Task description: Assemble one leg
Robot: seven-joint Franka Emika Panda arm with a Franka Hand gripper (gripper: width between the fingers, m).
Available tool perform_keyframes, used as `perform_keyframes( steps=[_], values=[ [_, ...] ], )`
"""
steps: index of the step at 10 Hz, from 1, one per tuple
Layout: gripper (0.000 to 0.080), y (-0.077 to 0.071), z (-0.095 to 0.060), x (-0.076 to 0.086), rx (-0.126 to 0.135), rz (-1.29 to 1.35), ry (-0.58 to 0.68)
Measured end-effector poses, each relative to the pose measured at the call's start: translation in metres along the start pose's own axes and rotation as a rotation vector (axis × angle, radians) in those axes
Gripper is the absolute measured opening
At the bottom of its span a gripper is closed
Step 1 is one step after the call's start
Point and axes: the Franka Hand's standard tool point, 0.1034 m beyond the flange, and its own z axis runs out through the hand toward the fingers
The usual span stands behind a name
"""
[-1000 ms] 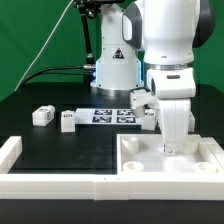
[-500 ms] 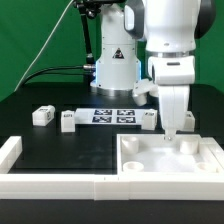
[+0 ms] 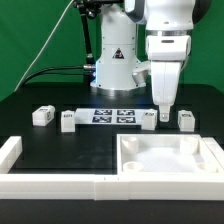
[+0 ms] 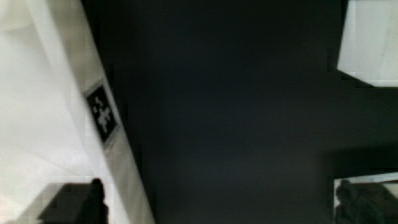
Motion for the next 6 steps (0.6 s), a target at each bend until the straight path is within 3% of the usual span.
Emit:
perform_keyframes(
  steps=[4,6],
  values=[
    [0.0649,-0.003,0.003,0.000,0.005,0.348,0.008],
    [0.0649,-0.023,0.012,0.004,0.010,0.685,0.027]
  ],
)
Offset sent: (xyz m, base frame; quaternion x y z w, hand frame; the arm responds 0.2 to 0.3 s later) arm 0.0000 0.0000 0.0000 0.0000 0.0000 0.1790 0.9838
